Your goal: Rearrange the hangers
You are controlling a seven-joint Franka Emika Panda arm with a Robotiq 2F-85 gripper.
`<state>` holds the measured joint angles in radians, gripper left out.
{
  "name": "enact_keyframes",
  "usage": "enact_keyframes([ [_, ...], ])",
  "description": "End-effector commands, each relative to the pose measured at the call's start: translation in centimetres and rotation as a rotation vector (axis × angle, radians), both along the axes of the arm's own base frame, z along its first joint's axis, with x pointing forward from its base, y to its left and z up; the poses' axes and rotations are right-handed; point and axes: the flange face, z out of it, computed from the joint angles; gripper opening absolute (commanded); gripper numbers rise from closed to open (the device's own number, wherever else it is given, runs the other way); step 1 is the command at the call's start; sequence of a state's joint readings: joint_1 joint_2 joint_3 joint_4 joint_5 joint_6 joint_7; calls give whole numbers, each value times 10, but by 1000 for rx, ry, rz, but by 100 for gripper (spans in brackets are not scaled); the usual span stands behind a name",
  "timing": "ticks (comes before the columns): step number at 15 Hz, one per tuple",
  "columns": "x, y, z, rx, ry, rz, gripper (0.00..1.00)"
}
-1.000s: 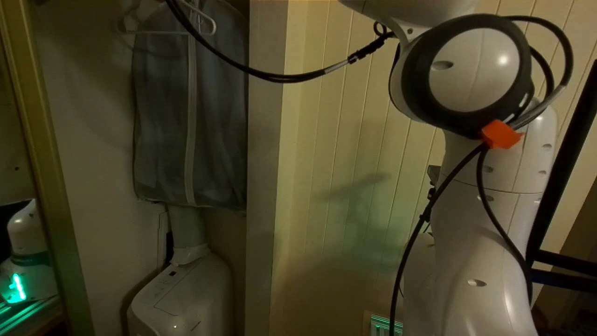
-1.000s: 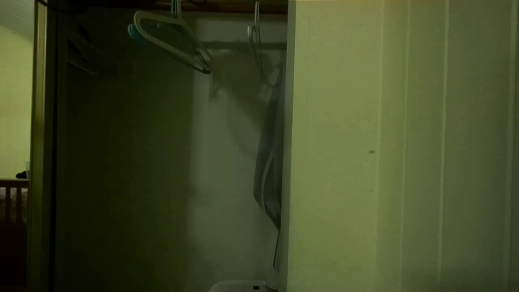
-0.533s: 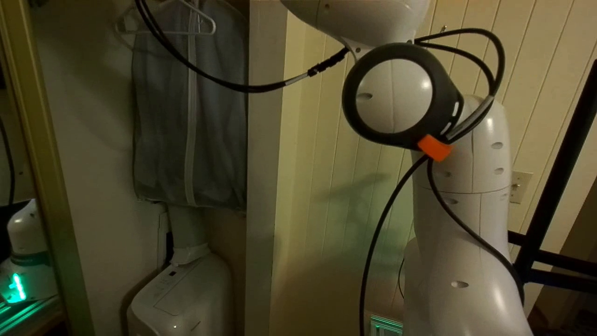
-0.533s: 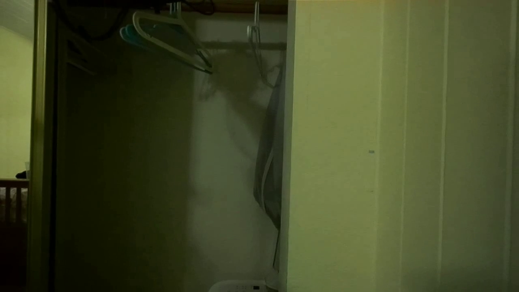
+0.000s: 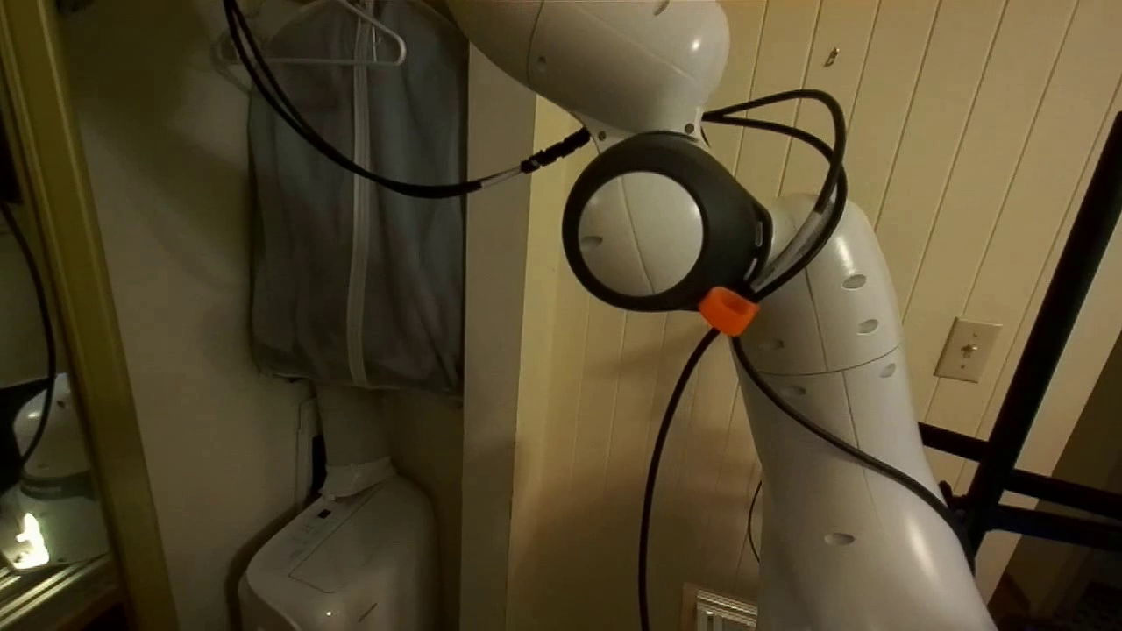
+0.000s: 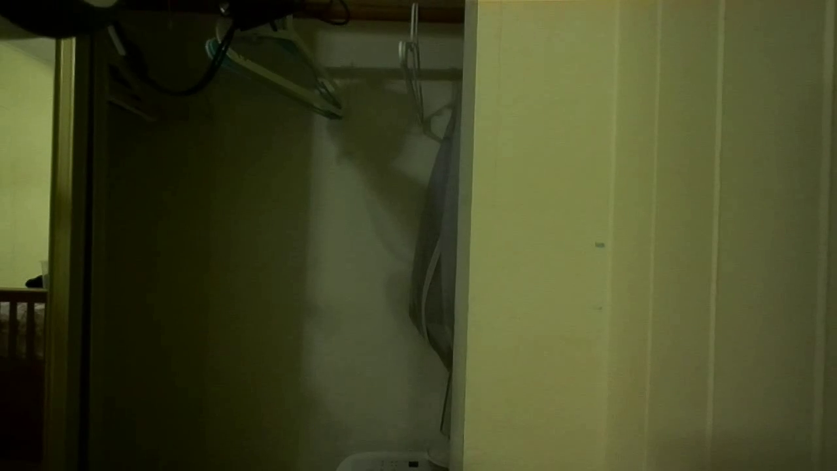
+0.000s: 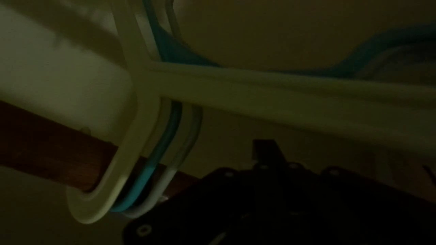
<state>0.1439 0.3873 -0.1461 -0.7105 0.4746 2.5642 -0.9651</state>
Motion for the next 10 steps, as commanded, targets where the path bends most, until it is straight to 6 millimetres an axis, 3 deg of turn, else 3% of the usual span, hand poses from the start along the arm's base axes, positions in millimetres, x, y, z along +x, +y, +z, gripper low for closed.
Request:
enact_keyframes([
  [1,5,-8,1,-130,-41,-62,3],
  [10,15,-50,-7,-331,-16,-295,3],
])
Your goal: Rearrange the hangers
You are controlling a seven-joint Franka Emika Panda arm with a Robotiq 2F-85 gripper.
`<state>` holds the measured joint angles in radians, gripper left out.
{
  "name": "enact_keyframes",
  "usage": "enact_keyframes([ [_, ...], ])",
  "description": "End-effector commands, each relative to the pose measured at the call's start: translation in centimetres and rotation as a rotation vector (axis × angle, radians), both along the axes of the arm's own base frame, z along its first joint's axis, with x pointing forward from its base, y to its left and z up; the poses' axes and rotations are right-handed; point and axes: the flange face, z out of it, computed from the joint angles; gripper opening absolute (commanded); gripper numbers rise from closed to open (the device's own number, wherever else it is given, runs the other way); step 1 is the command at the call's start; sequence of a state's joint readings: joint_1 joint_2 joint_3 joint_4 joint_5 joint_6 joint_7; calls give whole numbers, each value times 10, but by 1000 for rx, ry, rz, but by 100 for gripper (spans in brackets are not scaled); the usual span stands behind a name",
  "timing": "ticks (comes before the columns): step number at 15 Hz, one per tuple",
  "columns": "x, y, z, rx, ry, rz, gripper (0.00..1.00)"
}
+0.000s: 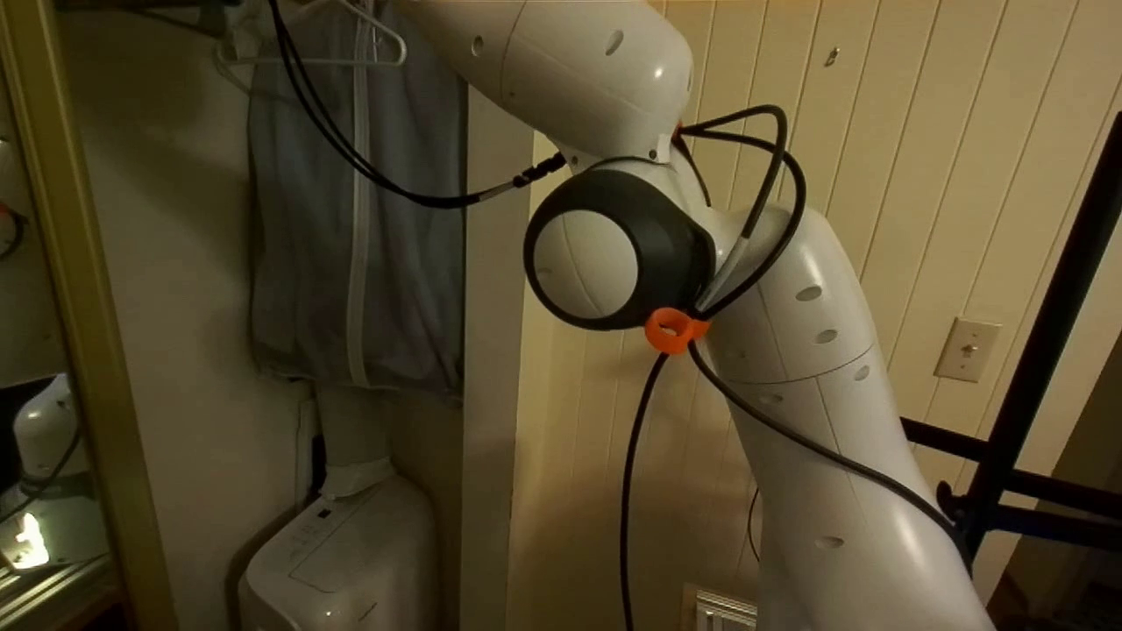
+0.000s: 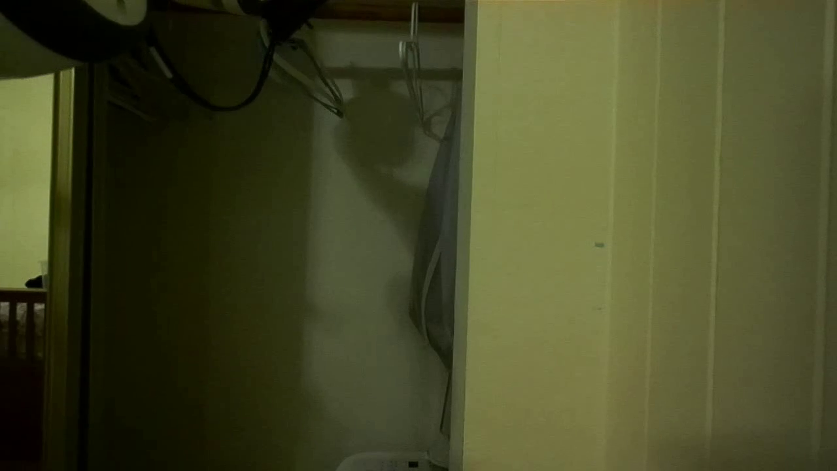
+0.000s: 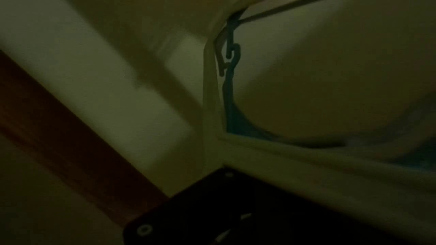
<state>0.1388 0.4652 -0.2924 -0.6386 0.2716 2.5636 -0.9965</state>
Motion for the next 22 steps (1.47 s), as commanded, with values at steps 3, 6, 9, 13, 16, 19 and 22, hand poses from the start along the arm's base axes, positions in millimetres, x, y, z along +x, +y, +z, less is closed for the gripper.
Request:
enact_keyframes([
  [3,-8,-32,11,-51,-29,-136,3],
  [6,-13,-53,14,-35,-32,-190,3],
  [9,-15,-73,14,-28,-37,-229,3],
  [13,-14,-102,7,-18,-31,-264,3],
  [16,-13,-124,2,-34,-24,-298,3],
  [19,-17,-146,1,-18,-38,-345,3],
  [22,-24,-167,2,0,-49,-396,3],
])
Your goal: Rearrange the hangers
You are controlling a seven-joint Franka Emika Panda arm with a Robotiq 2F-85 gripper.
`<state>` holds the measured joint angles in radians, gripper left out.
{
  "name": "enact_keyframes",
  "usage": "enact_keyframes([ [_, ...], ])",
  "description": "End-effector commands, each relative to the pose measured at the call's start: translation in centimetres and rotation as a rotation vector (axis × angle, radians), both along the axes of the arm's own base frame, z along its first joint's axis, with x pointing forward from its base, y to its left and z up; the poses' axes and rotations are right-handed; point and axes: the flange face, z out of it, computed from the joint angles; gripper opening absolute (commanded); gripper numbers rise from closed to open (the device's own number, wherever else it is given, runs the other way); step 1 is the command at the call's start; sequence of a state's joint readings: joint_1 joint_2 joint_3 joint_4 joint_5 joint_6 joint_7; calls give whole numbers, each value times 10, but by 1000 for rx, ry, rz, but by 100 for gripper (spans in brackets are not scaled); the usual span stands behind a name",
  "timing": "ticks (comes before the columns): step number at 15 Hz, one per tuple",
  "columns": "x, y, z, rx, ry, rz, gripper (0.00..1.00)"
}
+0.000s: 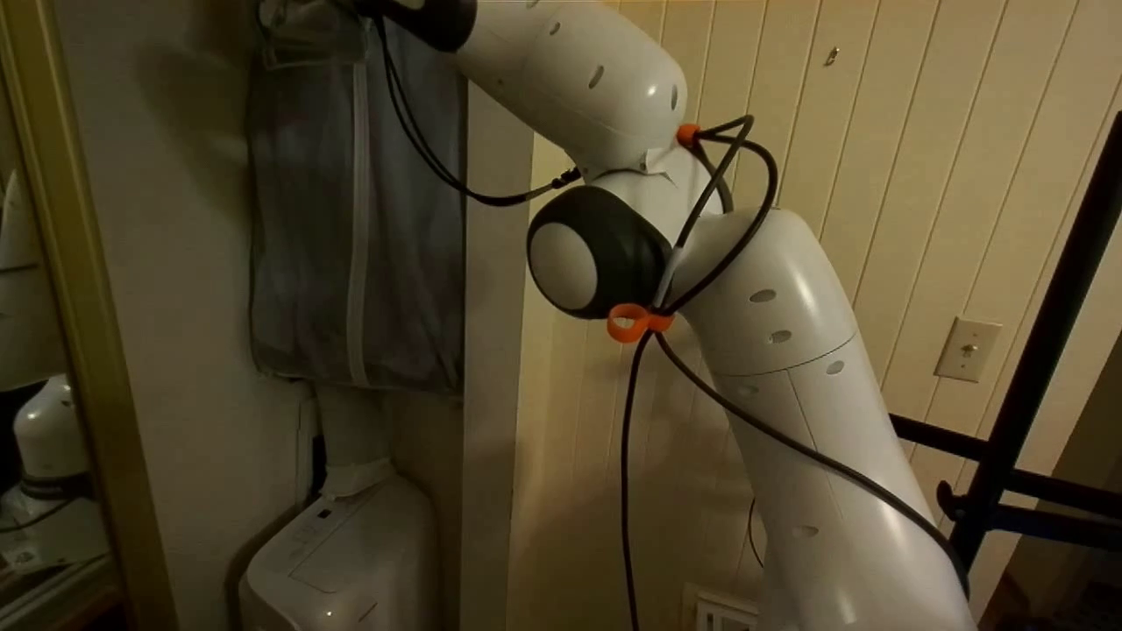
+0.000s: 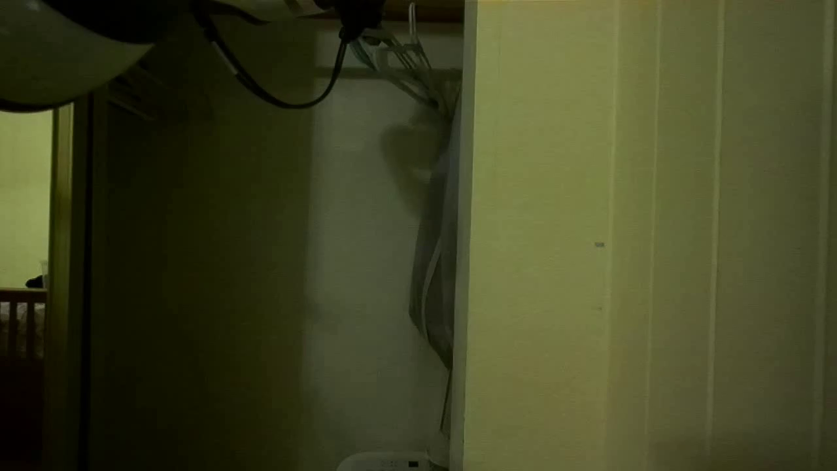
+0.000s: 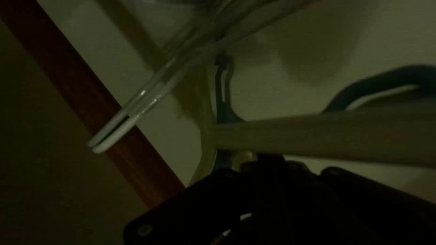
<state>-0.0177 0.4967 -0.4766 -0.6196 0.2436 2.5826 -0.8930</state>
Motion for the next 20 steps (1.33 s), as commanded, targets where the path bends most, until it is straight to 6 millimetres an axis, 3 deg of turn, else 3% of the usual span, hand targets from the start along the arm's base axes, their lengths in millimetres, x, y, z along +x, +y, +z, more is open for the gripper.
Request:
enact_keyframes([
  [1,-9,-28,2,26,-35,-75,3],
  [4,-12,-38,3,44,-49,-99,3],
  [9,-9,-36,0,68,-63,-86,3],
  [15,-13,8,19,87,-231,134,3],
  [18,-17,27,27,166,-220,199,3],
  [20,-22,38,31,234,-114,207,3],
])
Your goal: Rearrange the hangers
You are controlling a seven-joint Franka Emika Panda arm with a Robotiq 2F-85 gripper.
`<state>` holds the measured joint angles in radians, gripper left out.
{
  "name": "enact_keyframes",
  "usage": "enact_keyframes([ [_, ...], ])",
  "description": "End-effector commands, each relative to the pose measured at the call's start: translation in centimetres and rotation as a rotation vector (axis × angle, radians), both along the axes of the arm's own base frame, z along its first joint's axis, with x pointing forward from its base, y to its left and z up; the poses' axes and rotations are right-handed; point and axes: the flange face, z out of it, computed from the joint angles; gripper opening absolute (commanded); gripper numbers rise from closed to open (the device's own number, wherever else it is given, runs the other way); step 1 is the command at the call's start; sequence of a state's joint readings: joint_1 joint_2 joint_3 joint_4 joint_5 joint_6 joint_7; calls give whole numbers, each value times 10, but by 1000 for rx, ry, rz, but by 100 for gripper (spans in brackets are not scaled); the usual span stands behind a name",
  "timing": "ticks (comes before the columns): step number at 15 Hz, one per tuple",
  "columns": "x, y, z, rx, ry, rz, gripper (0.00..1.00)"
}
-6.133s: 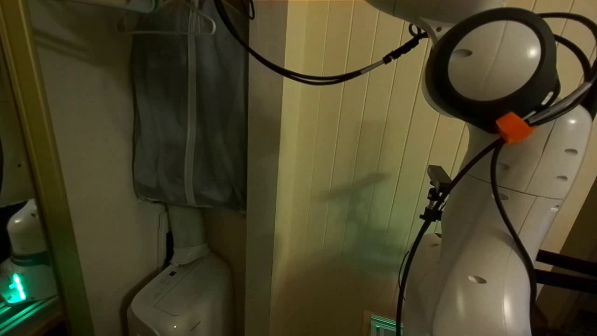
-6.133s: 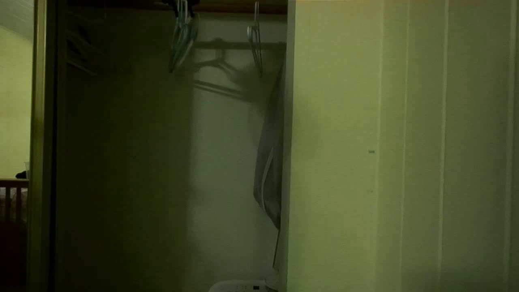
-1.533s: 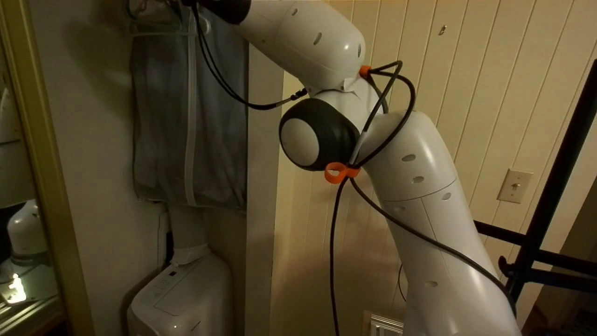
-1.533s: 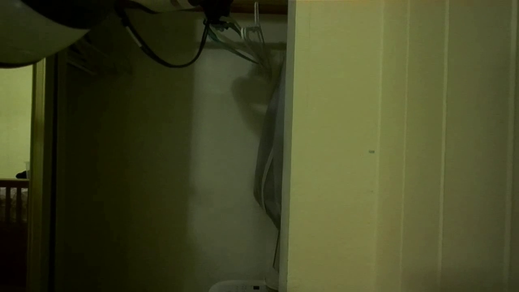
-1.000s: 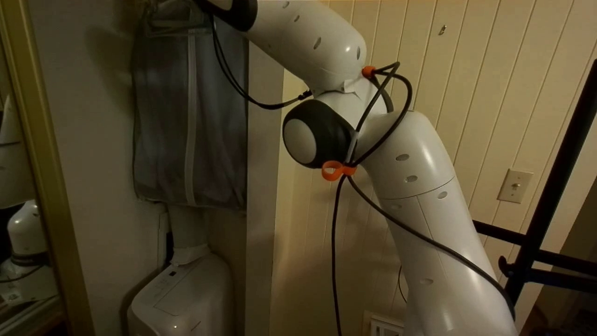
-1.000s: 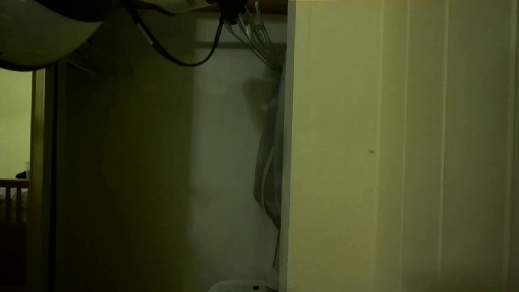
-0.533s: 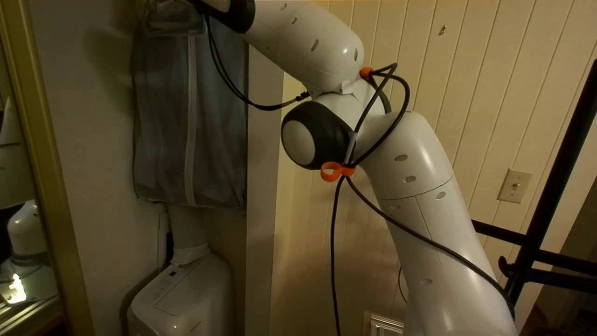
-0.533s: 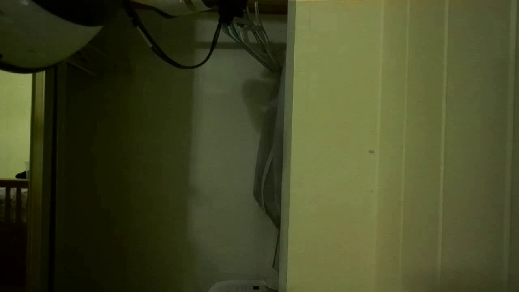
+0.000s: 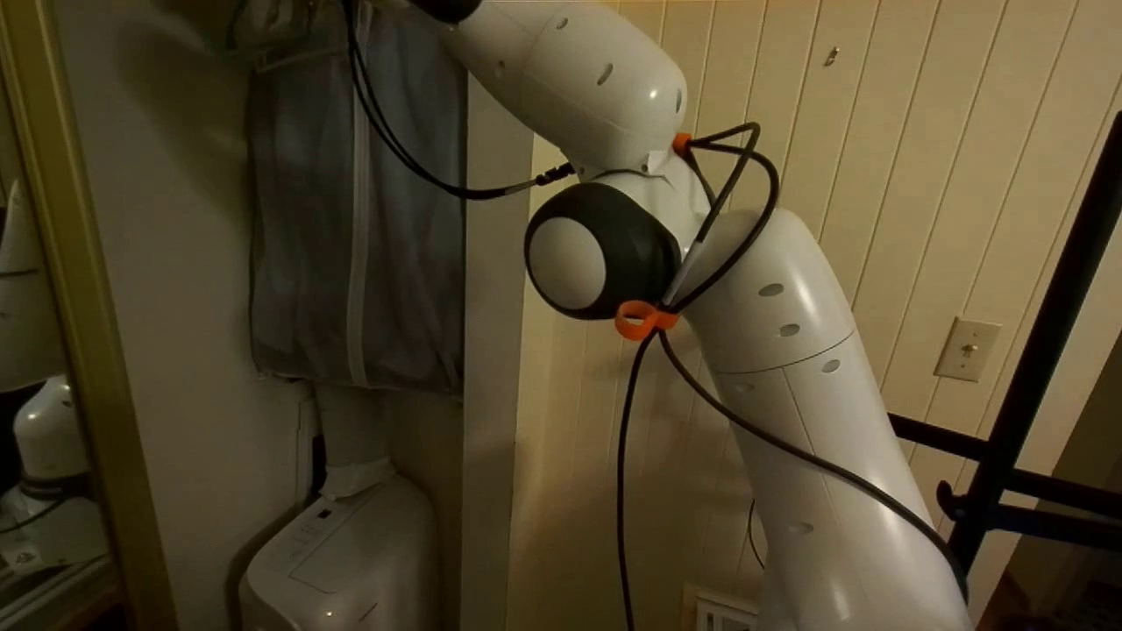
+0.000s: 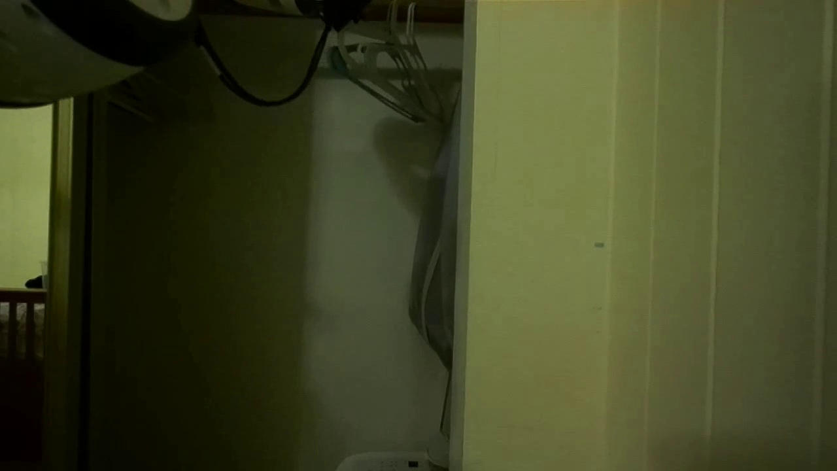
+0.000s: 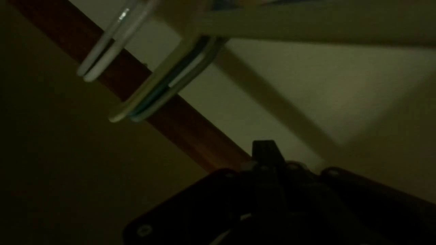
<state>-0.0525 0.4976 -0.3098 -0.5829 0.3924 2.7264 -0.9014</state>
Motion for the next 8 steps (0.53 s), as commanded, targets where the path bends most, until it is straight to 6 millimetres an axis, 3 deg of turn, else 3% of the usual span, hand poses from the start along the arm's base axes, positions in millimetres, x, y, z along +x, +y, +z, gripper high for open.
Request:
enact_keyframes([
  [1,-15,20,15,117,122,85,3],
  [8,-65,100,52,318,308,242,7],
])
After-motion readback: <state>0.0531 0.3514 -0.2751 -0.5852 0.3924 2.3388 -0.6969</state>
